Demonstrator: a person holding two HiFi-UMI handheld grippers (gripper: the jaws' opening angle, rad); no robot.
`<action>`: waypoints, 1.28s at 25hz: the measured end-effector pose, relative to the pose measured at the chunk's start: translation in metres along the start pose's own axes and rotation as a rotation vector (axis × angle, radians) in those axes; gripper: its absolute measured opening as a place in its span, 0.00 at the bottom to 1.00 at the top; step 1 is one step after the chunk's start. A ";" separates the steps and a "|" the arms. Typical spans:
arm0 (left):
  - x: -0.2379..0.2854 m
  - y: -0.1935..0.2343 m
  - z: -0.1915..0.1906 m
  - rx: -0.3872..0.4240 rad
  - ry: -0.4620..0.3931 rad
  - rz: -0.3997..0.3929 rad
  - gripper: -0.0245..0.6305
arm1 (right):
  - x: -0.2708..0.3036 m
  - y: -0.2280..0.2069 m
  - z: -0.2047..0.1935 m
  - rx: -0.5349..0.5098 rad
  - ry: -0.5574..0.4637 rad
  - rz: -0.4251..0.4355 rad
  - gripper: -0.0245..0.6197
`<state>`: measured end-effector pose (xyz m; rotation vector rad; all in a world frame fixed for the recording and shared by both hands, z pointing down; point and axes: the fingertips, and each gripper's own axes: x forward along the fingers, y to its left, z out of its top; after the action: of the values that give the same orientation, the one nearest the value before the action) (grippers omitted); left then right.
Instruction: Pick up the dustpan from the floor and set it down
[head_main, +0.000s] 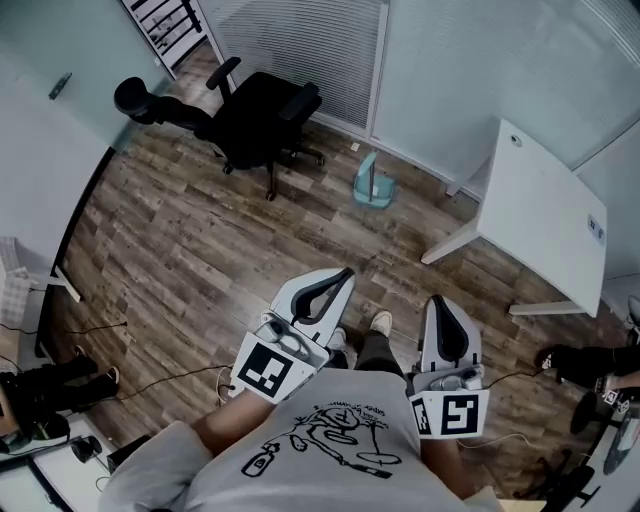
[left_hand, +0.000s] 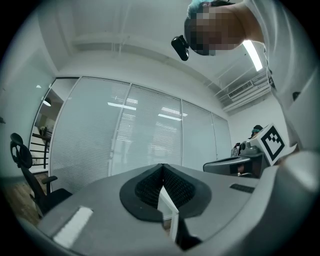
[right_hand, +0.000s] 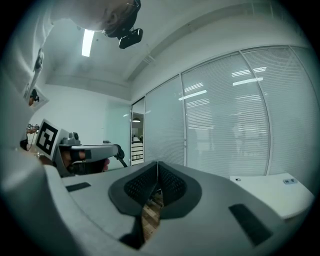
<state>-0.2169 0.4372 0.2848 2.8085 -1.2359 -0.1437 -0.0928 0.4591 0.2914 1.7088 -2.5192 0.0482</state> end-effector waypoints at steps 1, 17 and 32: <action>-0.001 0.003 -0.002 -0.004 0.006 0.003 0.04 | 0.002 0.000 0.000 -0.002 0.002 0.002 0.05; 0.121 0.014 -0.006 0.019 0.028 -0.027 0.04 | 0.070 -0.106 0.008 -0.001 -0.025 -0.006 0.05; 0.270 -0.003 -0.013 0.046 0.035 -0.011 0.04 | 0.119 -0.252 0.009 -0.008 -0.036 0.009 0.05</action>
<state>-0.0315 0.2400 0.2822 2.8441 -1.2324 -0.0674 0.0973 0.2547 0.2873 1.7108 -2.5490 0.0074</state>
